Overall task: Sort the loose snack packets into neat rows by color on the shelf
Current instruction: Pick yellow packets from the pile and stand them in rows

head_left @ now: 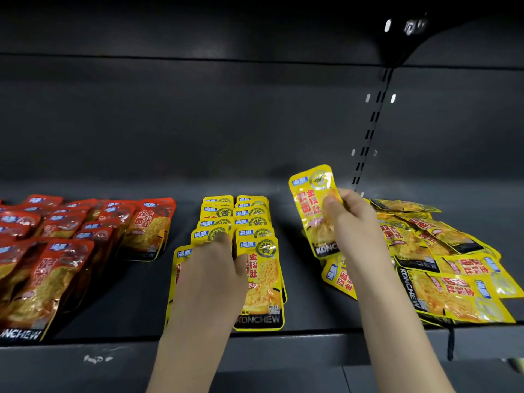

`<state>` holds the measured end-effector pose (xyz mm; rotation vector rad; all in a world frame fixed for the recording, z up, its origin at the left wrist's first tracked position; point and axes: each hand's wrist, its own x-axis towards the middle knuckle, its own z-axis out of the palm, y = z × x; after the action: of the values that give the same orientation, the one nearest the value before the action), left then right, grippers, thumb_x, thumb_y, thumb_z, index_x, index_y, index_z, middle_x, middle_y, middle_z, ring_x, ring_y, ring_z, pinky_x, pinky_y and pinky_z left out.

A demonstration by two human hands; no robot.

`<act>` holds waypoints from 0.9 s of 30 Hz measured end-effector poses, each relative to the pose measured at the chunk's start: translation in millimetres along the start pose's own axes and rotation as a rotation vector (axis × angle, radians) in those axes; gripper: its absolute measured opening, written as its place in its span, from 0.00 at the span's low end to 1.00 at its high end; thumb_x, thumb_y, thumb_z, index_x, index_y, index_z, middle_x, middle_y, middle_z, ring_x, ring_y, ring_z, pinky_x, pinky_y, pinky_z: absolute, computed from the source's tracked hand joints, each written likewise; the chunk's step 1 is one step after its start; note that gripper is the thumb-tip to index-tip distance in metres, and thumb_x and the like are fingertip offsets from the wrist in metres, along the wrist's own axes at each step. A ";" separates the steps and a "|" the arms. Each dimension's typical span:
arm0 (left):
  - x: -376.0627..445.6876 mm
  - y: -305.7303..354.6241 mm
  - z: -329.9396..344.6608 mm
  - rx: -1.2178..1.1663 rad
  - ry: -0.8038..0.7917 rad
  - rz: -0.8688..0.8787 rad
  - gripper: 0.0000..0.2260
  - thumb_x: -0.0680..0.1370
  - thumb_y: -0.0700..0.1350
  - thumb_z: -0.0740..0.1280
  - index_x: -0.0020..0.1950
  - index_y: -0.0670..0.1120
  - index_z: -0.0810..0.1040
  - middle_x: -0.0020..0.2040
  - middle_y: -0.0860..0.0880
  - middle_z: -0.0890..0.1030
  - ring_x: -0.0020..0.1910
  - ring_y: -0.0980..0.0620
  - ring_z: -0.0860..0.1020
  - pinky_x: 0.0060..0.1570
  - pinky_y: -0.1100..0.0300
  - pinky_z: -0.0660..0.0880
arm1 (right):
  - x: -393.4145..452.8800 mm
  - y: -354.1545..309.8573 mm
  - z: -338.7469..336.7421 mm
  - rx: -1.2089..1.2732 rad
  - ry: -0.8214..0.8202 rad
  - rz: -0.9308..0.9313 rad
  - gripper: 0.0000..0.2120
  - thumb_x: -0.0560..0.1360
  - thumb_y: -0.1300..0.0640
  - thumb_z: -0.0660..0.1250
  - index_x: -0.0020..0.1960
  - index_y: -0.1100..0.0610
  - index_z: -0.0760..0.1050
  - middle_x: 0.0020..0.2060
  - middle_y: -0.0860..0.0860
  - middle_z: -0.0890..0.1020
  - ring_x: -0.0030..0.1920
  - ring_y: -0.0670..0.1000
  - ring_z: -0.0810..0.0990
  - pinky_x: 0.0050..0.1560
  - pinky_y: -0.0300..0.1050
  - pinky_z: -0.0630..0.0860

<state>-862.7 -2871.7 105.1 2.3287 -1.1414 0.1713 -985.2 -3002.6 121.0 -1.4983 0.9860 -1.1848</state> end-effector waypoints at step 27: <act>7.5 -28.2 -24.8 -0.478 0.253 0.074 0.10 0.76 0.46 0.66 0.35 0.49 0.75 0.30 0.57 0.77 0.38 0.53 0.76 0.35 0.69 0.67 | 68.3 38.4 57.5 -0.622 0.003 0.024 0.11 0.78 0.57 0.61 0.56 0.62 0.68 0.50 0.61 0.79 0.54 0.62 0.76 0.46 0.47 0.68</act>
<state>-833.4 -2850.0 117.1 1.7913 -1.0115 0.1894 -916.2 -3065.4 93.5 -1.9499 1.4550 -0.8979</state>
